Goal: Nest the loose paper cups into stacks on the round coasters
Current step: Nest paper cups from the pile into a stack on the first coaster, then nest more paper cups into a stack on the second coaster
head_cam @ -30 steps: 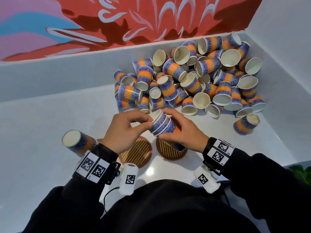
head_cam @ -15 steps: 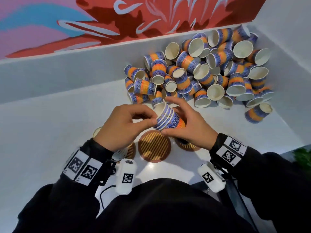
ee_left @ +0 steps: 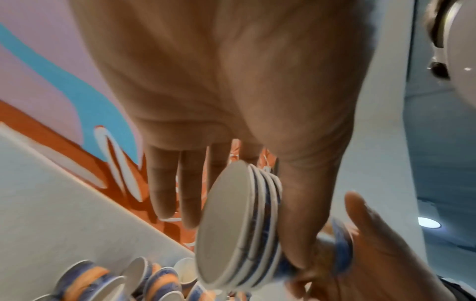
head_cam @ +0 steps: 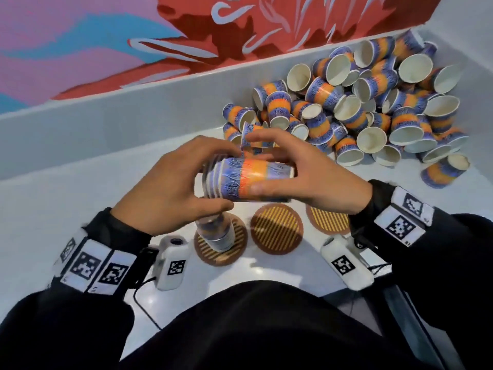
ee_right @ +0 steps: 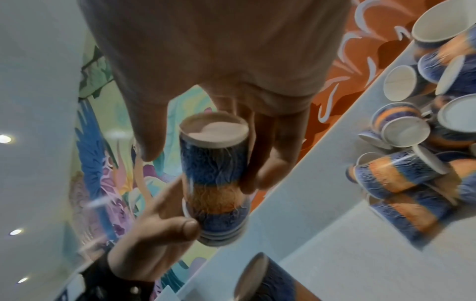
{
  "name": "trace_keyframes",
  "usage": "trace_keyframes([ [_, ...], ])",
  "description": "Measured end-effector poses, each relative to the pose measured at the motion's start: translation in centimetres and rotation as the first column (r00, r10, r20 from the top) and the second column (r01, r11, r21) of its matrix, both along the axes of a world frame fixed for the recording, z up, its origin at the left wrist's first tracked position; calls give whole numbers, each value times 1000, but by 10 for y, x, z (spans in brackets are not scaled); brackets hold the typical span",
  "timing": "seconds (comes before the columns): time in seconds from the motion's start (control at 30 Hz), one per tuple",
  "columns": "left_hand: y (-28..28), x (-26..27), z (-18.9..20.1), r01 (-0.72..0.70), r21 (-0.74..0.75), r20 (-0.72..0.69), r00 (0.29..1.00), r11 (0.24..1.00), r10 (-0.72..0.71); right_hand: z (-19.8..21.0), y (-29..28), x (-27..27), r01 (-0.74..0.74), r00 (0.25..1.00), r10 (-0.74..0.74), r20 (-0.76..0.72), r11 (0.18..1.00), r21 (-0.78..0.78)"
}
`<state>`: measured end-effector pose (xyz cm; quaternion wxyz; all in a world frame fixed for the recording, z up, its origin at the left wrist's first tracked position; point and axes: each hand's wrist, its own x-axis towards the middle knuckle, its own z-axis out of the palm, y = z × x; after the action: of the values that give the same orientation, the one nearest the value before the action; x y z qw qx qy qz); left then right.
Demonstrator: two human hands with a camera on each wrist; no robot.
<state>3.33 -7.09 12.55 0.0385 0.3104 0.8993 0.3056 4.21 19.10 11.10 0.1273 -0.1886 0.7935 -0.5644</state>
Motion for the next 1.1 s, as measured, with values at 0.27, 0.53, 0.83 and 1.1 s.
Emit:
trace_keyframes([
  [0.27, -40, 14, -34, -163, 160, 238, 963, 974, 122, 4, -44, 2, 37, 989, -50, -142, 995, -92],
  [0.53, -52, 17, -89, -257, 166, 401, 900, 952, 173, -49, -38, -10, 63, 998, -63, -6, 994, 86],
  [0.83, -57, 16, -140, -286, 99, 452, 866, 953, 212, -123, -4, -6, 64, 994, -98, 45, 874, 482],
  [1.1, -43, 16, -240, -344, -112, 462, 813, 932, 355, -190, 22, -1, -96, 963, -179, 202, 471, 877],
])
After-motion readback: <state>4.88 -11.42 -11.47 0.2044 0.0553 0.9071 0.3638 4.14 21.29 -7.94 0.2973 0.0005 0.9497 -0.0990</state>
